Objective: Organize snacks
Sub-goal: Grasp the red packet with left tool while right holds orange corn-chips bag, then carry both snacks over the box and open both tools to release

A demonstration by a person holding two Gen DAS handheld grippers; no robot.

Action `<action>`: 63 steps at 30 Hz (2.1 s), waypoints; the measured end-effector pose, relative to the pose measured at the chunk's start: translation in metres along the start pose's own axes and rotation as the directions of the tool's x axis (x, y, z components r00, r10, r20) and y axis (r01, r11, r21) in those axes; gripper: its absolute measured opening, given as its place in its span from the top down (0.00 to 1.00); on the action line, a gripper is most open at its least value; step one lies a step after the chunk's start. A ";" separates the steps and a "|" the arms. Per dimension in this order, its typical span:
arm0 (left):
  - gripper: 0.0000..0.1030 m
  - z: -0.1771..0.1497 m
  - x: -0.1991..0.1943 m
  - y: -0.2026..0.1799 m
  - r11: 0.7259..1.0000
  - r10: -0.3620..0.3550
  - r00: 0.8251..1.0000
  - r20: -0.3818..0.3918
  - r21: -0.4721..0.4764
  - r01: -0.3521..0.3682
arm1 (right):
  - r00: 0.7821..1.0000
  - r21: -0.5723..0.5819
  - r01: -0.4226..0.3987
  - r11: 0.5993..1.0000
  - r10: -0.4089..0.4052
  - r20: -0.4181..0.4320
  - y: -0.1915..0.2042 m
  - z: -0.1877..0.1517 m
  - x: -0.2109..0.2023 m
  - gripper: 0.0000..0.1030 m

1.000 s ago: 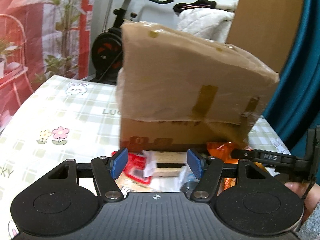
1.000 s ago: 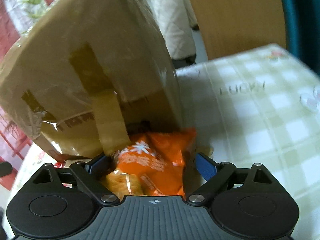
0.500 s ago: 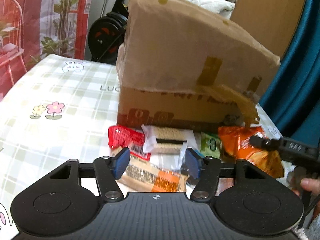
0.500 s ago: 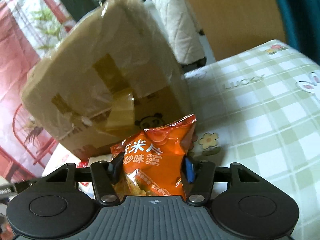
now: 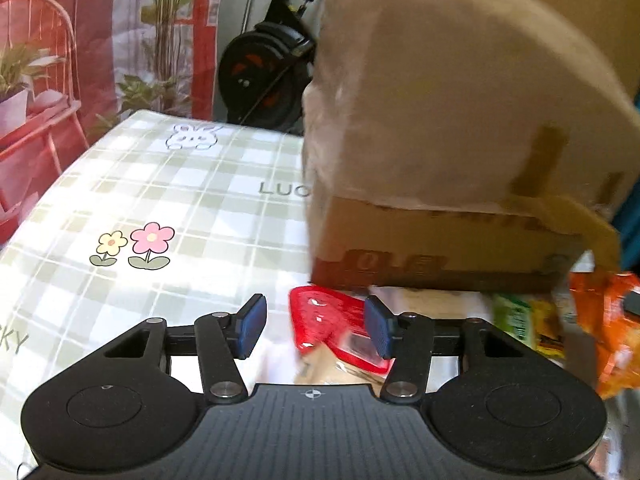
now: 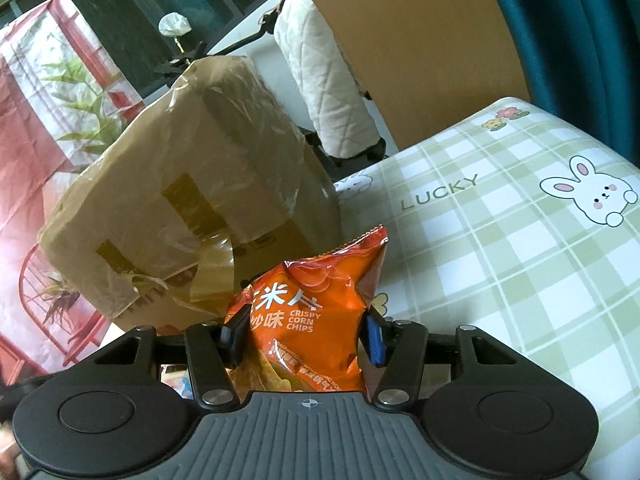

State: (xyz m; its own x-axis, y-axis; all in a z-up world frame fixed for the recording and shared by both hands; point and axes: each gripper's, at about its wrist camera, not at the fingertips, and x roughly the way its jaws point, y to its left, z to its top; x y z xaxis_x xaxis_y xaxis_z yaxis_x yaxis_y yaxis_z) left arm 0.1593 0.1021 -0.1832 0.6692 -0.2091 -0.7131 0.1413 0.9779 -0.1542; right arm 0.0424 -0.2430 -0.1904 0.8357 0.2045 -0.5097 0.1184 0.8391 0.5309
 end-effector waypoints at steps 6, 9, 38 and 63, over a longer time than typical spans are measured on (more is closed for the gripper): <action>0.45 -0.009 0.024 -0.010 0.998 0.019 1.000 -0.023 0.056 -0.018 | 1.000 -0.012 0.000 1.000 0.000 -0.013 -0.005 0.001 -0.004 0.50; 0.44 -0.015 0.025 -0.013 0.997 0.028 1.000 -0.012 0.071 -0.027 | 1.000 -0.018 0.001 1.000 -0.001 -0.018 -0.004 0.002 -0.003 0.50; 0.62 -0.036 -0.022 -0.024 0.995 0.045 0.988 0.150 0.085 -0.058 | 0.998 -0.072 -0.010 0.997 0.006 -0.064 0.010 -0.004 0.011 0.50; 0.62 -0.010 -0.088 -0.036 0.993 0.021 0.942 0.336 0.106 -0.060 | 0.995 -0.038 -0.007 0.999 0.011 0.102 -0.001 0.007 -0.065 0.50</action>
State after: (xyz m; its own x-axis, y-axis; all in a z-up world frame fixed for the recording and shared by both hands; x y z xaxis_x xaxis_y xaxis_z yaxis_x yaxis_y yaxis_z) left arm 0.0879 0.0851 -0.1215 0.8781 -0.1757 -0.4451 0.1775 0.9834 -0.0380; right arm -0.0079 -0.2606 -0.1532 0.8872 0.1609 -0.4324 0.0924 0.8563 0.5081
